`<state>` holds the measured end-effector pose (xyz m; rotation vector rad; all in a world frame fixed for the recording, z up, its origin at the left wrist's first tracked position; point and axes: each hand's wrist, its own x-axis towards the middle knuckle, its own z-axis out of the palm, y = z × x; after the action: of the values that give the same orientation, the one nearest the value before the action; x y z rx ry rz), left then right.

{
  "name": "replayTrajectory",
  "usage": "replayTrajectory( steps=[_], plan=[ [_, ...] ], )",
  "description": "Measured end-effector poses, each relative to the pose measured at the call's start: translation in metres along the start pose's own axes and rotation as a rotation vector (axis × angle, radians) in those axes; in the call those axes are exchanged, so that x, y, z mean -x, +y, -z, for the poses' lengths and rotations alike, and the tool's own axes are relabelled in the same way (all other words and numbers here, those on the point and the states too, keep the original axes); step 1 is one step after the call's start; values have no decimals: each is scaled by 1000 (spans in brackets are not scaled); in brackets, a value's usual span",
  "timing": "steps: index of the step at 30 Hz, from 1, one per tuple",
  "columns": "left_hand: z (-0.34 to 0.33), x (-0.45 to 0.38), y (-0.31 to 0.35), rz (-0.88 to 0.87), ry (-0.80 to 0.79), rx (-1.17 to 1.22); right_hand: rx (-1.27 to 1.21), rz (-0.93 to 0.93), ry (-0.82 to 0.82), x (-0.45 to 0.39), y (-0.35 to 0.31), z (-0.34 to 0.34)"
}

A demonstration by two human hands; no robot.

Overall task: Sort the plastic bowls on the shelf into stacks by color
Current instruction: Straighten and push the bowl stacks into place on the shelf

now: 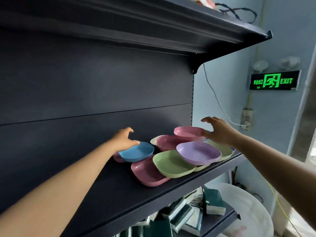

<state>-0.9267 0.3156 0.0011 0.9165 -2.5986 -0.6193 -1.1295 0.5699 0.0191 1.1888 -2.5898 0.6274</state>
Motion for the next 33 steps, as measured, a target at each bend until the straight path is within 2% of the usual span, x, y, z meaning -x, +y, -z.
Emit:
replayTrajectory(
  steps=[3, 9, 14, 24, 28, 33],
  plan=[
    [-18, -10, -11, 151, 43, 150, -81, -82, -42, -39, 32, -18],
    [-40, -24, -29, 507, 163, 233, -225, -198, -78, -113, 79, -46],
    [-54, -28, -28, 694, 250, 344, -462, -328, -307, -149, 104, -71],
    [-74, -29, -20, 815, 391, 661, -724, -356, -550, -165, 110, -90],
    [-69, -28, -15, 781, 451, 720, -852, -354, -552, -167, 104, -90],
    [-52, -19, -6, 684, 610, 872, -1053, -362, -513, -176, 77, -78]
  ],
)
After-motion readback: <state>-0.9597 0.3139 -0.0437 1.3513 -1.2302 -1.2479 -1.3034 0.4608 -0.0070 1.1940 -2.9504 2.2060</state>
